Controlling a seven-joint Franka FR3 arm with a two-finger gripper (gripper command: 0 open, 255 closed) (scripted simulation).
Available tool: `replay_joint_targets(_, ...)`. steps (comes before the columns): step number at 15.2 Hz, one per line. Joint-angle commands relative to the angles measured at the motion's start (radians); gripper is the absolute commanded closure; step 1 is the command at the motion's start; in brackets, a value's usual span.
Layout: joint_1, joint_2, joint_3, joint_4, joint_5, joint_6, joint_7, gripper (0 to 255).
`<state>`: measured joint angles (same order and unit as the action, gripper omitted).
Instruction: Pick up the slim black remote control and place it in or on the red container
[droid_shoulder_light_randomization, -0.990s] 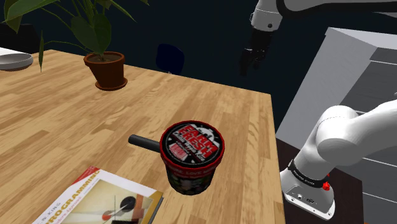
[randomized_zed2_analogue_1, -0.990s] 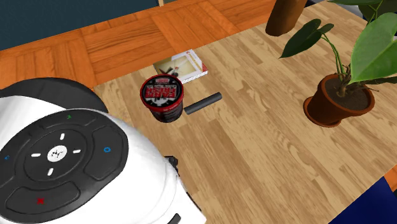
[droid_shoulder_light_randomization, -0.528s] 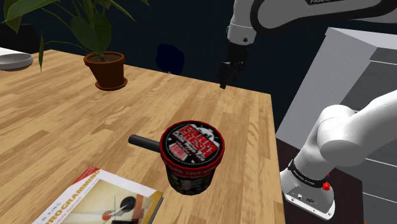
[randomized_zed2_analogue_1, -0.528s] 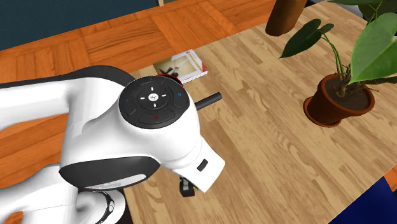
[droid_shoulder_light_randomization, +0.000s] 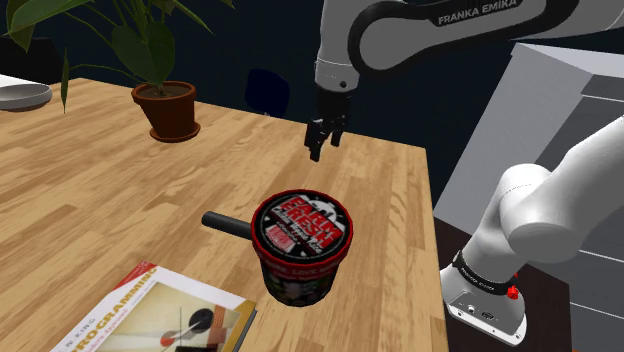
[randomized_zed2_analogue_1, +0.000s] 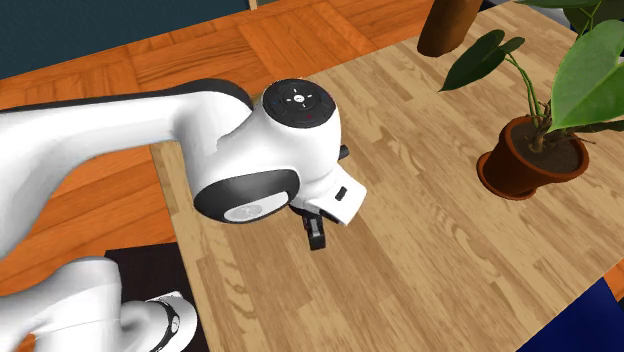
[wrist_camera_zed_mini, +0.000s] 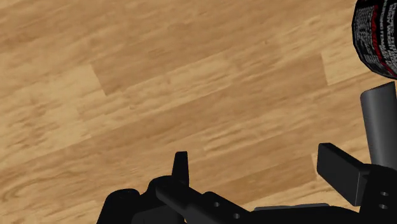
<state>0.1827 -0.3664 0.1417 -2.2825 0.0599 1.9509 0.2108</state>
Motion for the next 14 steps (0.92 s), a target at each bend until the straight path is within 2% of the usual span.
replay_joint_targets(1, 0.017, 0.049, 0.022, 0.015, 0.010, 0.032, 0.008, 0)
replay_joint_targets(8, 0.074, 0.242, 0.098, 0.128, 0.021, 0.103, 0.048, 0)
replay_joint_targets(14, 0.126, 0.416, 0.155, 0.254, 0.002, 0.143, 0.087, 0)
